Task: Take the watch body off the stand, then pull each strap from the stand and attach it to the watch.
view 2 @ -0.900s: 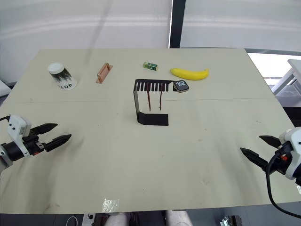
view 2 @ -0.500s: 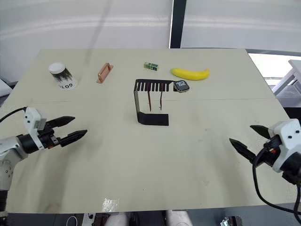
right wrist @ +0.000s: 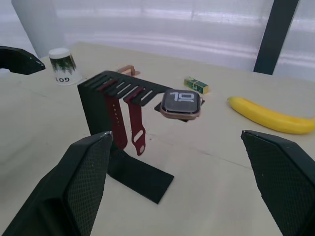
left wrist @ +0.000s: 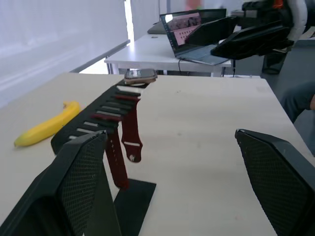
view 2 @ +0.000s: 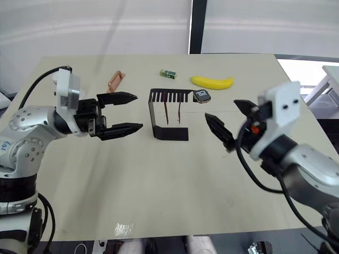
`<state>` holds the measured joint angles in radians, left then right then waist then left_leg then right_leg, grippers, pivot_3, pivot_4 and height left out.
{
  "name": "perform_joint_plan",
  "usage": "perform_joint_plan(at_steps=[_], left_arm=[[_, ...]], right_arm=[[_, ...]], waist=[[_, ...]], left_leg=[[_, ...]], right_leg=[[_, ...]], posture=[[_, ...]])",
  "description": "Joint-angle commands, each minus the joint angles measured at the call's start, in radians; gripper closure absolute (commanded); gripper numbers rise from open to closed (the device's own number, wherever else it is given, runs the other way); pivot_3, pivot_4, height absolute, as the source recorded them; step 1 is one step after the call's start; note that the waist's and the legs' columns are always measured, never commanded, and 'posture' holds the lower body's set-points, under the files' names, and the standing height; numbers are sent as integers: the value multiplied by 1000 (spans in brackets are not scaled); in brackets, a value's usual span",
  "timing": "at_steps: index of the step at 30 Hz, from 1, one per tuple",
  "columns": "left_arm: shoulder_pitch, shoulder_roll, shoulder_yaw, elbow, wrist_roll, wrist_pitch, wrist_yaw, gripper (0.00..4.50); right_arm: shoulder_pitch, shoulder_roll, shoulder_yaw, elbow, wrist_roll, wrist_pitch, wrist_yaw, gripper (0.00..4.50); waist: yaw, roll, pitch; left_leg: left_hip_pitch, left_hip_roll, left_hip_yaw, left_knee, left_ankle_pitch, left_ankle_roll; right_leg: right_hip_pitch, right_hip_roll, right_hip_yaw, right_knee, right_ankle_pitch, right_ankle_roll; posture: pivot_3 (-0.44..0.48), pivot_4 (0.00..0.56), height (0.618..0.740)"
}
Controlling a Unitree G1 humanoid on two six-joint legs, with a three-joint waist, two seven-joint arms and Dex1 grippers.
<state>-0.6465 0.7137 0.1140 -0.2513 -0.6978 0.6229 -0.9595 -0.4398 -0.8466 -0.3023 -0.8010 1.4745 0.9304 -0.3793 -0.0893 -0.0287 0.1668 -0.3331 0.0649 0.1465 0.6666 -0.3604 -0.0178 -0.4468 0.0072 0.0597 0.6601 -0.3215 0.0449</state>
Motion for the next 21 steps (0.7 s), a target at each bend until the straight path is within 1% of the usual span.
perform_joint_plan(at_steps=[1,4,9,14,21], left_arm=[[-28,-10,-14,24,21,-30,-12,0],[-47,-21,-7,38,21,-40,-7,0],[-49,-26,-11,46,45,-71,-10,0],[-40,-27,-15,42,52,-87,-10,0],[-21,-33,-10,33,53,-90,2,0]], right_arm=[[-102,43,111,70,20,-25,-180,45],[-181,69,180,106,30,-18,-243,45],[-298,102,276,163,-1,13,-287,45],[-335,121,307,210,-48,41,-328,45],[-348,146,315,218,-93,66,-319,45]], waist=[[3,0,0],[6,0,0],[5,0,0],[6,0,0],[4,0,0]], left_leg=[[0,0,0,0,0,0],[-3,0,0,0,0,0],[-3,0,0,0,0,0],[-3,1,0,0,0,0],[-3,1,0,0,0,0]], right_leg=[[-1,0,0,0,0,0],[-3,0,0,0,0,0],[-4,-1,0,0,0,0],[-4,-1,0,1,0,0],[-4,-1,0,1,0,0]], posture=[[0,150,740],[0,150,740],[0,150,740],[0,150,740],[0,150,740]])
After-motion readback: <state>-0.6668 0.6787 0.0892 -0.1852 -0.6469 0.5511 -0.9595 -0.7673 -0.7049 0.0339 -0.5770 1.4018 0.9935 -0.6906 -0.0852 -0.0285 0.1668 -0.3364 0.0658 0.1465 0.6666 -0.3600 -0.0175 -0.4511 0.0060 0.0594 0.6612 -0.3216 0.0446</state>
